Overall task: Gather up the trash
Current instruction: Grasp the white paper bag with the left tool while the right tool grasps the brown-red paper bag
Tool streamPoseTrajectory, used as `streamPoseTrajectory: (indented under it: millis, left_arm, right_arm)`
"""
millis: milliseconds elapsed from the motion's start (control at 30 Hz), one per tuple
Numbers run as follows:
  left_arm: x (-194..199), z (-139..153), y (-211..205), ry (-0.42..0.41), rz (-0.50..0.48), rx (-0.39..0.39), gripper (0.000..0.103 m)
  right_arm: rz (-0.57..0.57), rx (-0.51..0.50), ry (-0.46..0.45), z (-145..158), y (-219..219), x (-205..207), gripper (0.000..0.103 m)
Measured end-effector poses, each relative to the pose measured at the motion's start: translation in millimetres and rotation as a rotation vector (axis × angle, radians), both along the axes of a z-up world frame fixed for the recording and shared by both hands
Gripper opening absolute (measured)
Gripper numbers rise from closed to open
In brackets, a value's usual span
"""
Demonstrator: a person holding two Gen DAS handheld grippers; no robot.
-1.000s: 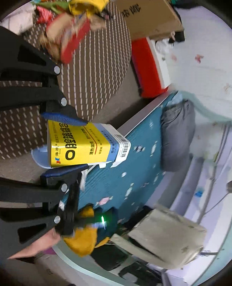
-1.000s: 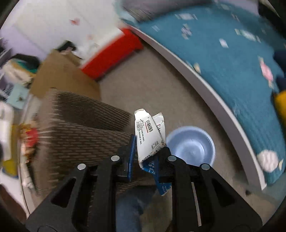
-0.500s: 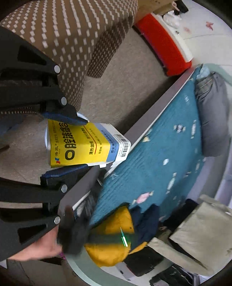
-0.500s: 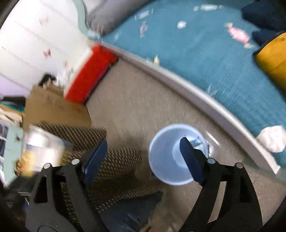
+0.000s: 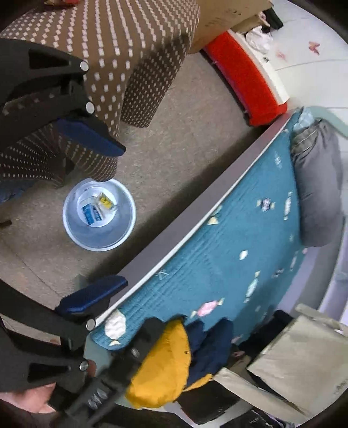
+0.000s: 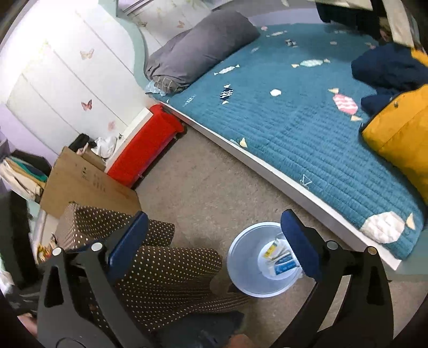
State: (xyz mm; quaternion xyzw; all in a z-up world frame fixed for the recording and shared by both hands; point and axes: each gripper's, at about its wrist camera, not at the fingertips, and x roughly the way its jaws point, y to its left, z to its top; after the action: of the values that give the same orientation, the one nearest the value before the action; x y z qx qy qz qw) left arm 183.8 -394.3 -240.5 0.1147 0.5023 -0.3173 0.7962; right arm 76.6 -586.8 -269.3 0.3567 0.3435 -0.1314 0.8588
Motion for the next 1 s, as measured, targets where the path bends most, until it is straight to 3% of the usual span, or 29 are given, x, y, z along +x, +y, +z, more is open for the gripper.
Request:
streamPoseTrajectory:
  millis: [167, 600, 1000]
  left_arm:
    - [-12, 31, 21, -0.072, 0.017, -0.031, 0.089]
    - [-54, 113, 109, -0.261, 0.085, -0.118, 0.090]
    - [-81, 149, 225, -0.358, 0.207, -0.170, 0.091]
  right_arm:
    - [0.010, -0.086, -0.013, 24, 23, -3, 0.097]
    - [0.121, -0.198, -0.121, 123, 102, -16, 0.097]
    - [0.302, -0.283, -0.194, 178, 207, -8, 0.097]
